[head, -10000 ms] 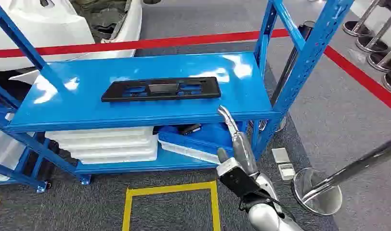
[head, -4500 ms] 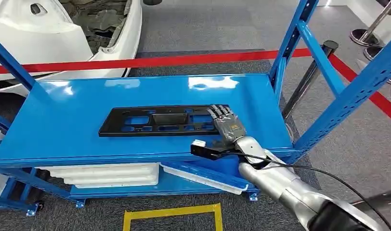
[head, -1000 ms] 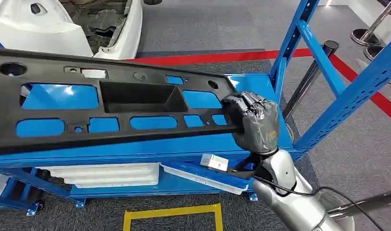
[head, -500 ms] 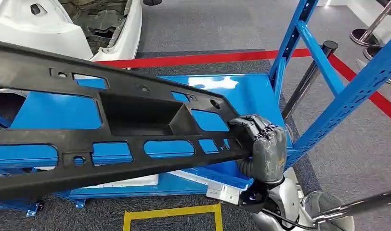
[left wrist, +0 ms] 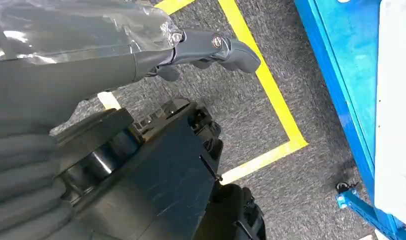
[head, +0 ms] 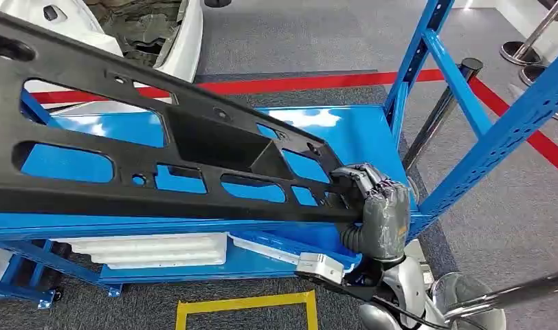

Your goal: Take the parts from the cabinet and place them on the table.

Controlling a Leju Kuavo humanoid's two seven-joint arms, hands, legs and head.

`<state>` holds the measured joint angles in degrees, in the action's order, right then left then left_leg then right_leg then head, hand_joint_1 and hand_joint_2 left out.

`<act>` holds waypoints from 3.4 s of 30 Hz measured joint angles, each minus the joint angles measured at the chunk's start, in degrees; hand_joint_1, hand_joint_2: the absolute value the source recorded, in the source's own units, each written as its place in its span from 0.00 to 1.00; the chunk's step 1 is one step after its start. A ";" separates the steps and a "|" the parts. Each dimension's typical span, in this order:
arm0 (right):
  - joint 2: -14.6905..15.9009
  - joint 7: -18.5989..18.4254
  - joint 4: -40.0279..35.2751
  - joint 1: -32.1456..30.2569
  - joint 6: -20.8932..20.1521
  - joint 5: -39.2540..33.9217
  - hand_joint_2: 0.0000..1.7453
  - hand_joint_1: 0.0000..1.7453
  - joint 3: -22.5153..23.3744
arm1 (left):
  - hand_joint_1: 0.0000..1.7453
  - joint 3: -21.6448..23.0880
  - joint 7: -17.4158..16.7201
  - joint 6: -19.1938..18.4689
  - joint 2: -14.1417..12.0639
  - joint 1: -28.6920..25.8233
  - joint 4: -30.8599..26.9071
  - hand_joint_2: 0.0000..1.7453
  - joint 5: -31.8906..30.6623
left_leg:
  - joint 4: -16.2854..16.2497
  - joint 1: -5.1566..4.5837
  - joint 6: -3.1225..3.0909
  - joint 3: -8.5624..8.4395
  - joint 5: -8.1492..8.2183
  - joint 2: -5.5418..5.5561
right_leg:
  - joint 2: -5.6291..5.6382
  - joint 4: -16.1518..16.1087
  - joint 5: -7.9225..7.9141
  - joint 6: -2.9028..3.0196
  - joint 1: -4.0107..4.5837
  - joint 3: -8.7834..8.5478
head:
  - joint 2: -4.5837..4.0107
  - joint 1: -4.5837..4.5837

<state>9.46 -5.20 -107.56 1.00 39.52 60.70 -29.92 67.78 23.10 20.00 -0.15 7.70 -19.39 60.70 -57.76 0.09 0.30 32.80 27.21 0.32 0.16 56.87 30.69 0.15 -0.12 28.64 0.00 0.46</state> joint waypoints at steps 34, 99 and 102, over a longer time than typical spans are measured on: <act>-0.17 -1.51 1.99 0.14 -0.04 -1.20 1.00 1.00 -0.02 | 0.00 -0.35 -0.98 3.26 0.17 -0.02 0.09 1.00 0.61 | -0.24 -0.58 -0.32 0.12 0.20 0.02 | -0.03 -0.10 0.01 -0.30 -0.56 0.01 | 0.00 -0.02; -0.59 -2.80 3.78 1.01 -1.60 -1.79 1.00 1.00 -0.20 | 0.00 -0.57 -0.79 3.12 1.33 0.22 0.94 1.00 0.04 | 1.43 1.09 0.60 -4.72 2.97 -0.30 | -0.73 0.92 -6.54 -2.62 -1.23 6.92 | 0.00 -0.52; -0.57 -3.08 3.78 1.02 -1.84 -1.70 1.00 1.00 -0.24 | 0.00 -0.57 -0.79 2.91 1.36 0.44 0.94 1.00 -0.04 | 1.43 0.90 -1.16 -2.68 1.33 -0.79 | -0.55 9.25 2.76 -2.86 -1.29 9.39 | 0.00 0.44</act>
<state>8.90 -8.28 -103.78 2.03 37.68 58.99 -30.16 67.21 22.32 22.91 1.20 8.14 -18.45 60.65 -56.33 0.99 -0.86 30.12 28.54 -0.47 -0.38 66.12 33.44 -2.71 -1.40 38.04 0.00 0.89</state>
